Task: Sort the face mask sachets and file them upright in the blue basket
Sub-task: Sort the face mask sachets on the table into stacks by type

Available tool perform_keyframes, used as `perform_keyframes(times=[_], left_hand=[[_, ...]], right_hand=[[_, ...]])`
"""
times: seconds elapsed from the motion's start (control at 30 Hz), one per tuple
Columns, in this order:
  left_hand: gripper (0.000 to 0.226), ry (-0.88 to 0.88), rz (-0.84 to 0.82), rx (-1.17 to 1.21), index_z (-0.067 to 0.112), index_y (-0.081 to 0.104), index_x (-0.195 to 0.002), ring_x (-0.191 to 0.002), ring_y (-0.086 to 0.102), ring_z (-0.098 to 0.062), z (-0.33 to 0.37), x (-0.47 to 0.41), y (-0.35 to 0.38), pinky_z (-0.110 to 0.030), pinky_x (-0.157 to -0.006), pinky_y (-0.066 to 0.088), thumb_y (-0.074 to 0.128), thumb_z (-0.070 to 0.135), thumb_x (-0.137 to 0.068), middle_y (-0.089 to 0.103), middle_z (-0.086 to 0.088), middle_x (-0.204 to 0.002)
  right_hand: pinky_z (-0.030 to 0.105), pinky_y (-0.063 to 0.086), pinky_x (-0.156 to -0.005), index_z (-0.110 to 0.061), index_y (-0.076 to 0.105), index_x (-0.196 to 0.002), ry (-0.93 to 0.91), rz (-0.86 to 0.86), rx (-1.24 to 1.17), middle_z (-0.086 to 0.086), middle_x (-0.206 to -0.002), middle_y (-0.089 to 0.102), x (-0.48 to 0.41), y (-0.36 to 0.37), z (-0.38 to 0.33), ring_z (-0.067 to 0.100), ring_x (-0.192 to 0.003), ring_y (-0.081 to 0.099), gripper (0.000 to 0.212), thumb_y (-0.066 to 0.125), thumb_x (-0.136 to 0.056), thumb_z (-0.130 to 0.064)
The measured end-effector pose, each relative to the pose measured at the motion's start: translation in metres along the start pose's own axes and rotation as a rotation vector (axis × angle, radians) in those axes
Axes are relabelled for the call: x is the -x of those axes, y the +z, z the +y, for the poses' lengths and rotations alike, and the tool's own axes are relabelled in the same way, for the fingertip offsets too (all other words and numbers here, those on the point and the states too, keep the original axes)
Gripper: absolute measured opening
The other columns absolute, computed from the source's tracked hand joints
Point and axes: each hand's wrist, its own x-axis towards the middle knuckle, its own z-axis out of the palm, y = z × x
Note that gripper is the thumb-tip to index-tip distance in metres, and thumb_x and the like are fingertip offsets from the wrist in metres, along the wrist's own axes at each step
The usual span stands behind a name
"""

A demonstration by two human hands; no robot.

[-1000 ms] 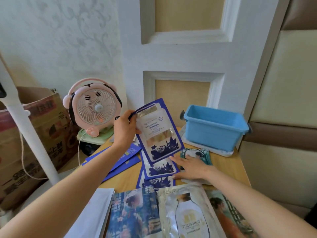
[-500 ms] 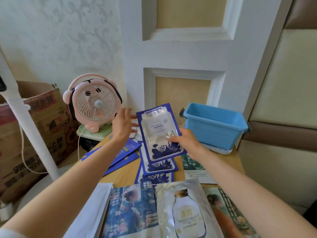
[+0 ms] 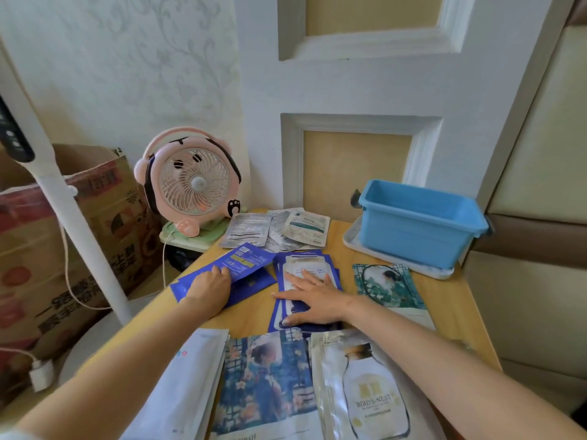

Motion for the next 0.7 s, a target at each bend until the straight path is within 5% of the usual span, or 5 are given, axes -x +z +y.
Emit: perform_keyframes(times=[0.13, 0.23, 0.37, 0.5, 0.7], left_hand=[[0.023, -0.177, 0.107, 0.320, 0.003, 0.049, -0.115, -0.098, 0.060, -0.038, -0.009, 0.007, -0.031, -0.038, -0.070, 0.042, 0.040, 0.006, -0.093, 0.062, -0.020, -0.109], [0.021, -0.291, 0.389, 0.945, -0.004, 0.052, -0.112, -0.089, 0.058, -0.037, -0.013, 0.010, -0.053, -0.035, -0.069, 0.039, 0.042, 0.007, -0.096, 0.063, -0.021, -0.099], [0.022, -0.208, 0.209, 1.682, -0.001, 0.055, -0.115, -0.087, 0.063, -0.025, 0.002, 0.019, -0.072, -0.034, -0.075, 0.053, 0.048, 0.007, -0.095, 0.065, -0.012, -0.101], [0.012, -0.112, 0.080, 1.771, 0.004, 0.055, -0.105, -0.056, 0.064, -0.004, 0.024, 0.026, -0.086, -0.016, -0.050, 0.050, 0.049, 0.006, -0.095, 0.064, -0.006, -0.080], [0.016, -0.033, -0.009, 1.738, 0.009, 0.053, -0.079, -0.043, 0.052, -0.010, 0.045, 0.030, -0.092, -0.017, -0.043, 0.043, 0.050, 0.008, -0.095, 0.057, 0.007, -0.048]], right_hand=[[0.058, -0.005, -0.114, -0.053, 0.024, -0.141, 0.031, -0.007, -0.048, -0.014, -0.158, -0.007, 0.003, -0.014, 0.022, 0.017, -0.145, -0.014, 0.066, 0.051, -0.082, -0.066], [0.056, -0.005, -0.115, -0.053, 0.026, -0.140, 0.024, -0.038, -0.090, -0.015, -0.158, -0.005, 0.002, -0.014, 0.027, 0.015, -0.145, -0.013, 0.067, 0.054, -0.081, -0.065], [0.038, 0.029, -0.111, -0.039, 0.039, -0.138, 0.052, 0.223, -0.699, -0.008, -0.149, 0.034, 0.006, -0.023, 0.020, 0.021, -0.139, 0.032, 0.059, 0.061, -0.084, -0.048], [0.038, 0.043, -0.099, -0.030, 0.047, -0.131, 0.029, 0.419, -1.287, -0.006, -0.125, 0.060, 0.015, -0.047, 0.020, 0.016, -0.118, 0.056, 0.059, 0.050, -0.081, -0.060], [0.042, 0.053, -0.085, -0.018, 0.057, -0.121, 0.038, 0.520, -1.348, 0.011, -0.111, 0.069, 0.017, -0.062, 0.015, 0.026, -0.093, 0.066, 0.058, 0.061, -0.076, -0.056]])
